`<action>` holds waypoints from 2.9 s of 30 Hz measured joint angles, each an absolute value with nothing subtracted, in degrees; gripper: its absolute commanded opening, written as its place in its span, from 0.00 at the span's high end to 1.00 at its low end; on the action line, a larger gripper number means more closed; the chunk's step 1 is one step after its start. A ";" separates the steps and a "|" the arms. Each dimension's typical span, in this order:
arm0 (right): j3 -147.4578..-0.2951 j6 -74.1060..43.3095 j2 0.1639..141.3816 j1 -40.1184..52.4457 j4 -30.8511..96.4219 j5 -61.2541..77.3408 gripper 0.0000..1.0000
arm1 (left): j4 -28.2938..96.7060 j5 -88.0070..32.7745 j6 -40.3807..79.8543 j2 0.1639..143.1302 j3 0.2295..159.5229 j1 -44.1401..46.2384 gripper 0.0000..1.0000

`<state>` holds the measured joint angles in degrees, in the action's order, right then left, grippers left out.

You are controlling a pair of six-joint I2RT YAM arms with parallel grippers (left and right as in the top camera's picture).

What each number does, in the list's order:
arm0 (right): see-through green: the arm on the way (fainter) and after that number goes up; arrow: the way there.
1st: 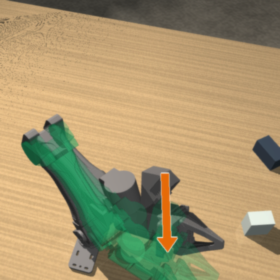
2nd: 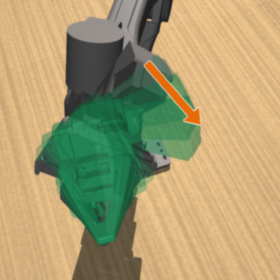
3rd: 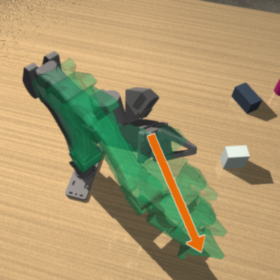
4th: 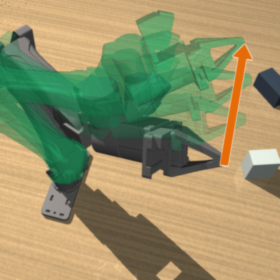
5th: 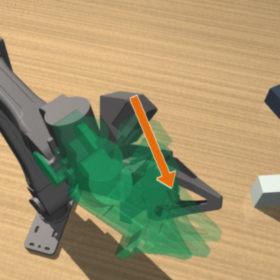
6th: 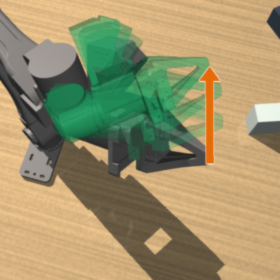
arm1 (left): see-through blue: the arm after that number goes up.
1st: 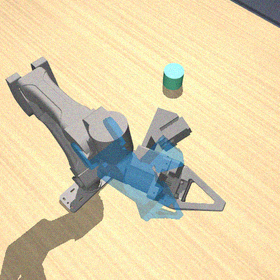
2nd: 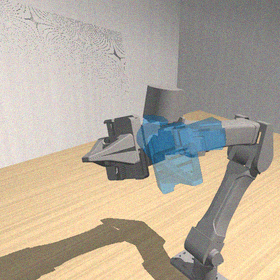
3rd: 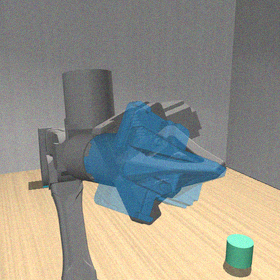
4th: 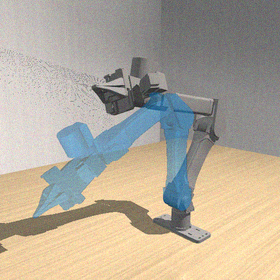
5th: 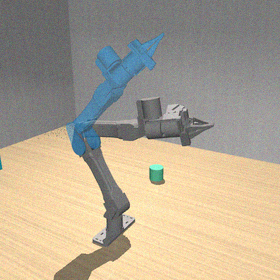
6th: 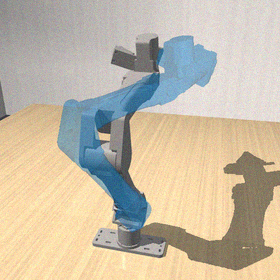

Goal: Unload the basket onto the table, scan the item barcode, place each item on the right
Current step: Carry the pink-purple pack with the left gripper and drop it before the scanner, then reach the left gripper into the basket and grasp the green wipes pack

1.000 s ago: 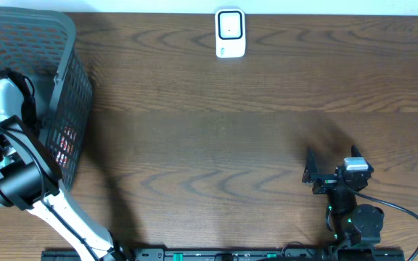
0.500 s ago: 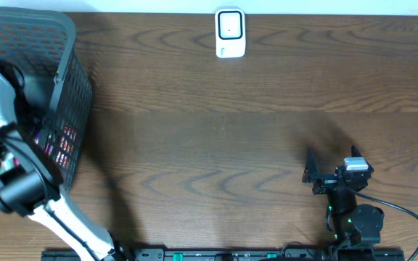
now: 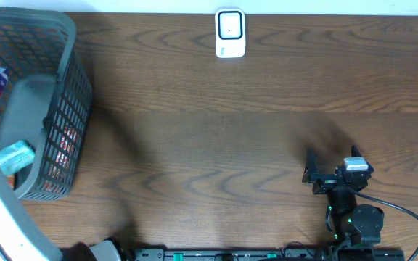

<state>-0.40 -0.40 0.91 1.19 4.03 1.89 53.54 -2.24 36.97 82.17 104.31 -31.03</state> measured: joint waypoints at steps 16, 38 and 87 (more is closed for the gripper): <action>-0.40 -0.40 0.91 1.19 4.03 1.89 0.01 | 33.23 -37.45 34.17 81.03 104.05 -15.81 0.93; -0.40 -0.40 0.91 1.19 4.03 1.89 0.01 | 38.81 -12.14 26.13 114.50 104.01 27.20 0.93; -0.40 -0.40 0.91 1.19 4.03 1.89 0.01 | 59.13 9.67 48.75 96.18 95.81 -28.23 0.13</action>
<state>-0.40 -0.40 0.91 1.19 4.03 1.89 59.13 9.67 48.75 96.18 95.81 -28.23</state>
